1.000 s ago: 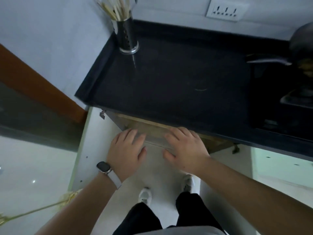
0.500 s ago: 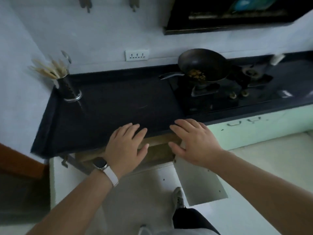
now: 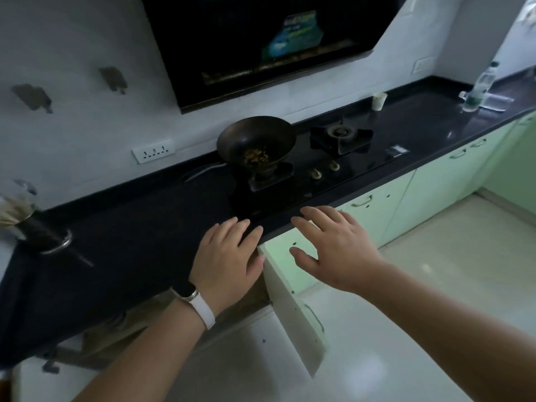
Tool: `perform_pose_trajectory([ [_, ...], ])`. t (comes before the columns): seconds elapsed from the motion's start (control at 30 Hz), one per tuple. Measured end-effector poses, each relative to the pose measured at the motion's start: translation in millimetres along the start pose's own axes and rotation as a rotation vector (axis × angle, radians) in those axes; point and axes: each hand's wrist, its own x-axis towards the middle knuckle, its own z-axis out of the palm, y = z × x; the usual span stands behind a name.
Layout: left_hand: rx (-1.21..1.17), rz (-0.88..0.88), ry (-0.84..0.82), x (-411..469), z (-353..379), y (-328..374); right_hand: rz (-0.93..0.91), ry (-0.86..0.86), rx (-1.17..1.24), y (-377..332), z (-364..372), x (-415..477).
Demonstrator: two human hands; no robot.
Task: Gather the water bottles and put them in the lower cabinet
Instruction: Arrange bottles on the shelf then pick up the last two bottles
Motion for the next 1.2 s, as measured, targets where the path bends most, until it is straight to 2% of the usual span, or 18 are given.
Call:
perform_pose_trajectory([
  [0.17, 0.006, 0.109, 0.058, 84, 15, 102, 0.068, 0.067, -0.047, 122, -33, -41],
  [0.3, -0.026, 0.169, 0.102, 142, 30, 176, 0.161, 0.054, -0.083, 211, -58, -78],
  [0.57, -0.115, 0.355, 0.151, 240, 59, 286, 0.381, 0.123, -0.161, 331, -94, -146],
  [0.93, -0.252, 0.517, 0.182, 355, 125, 370, 0.563, 0.123, -0.272, 439, -103, -161],
  [1.2, -0.305, 0.586, 0.186, 497, 187, 395, 0.646, 0.122, -0.333, 551, -86, -97],
])
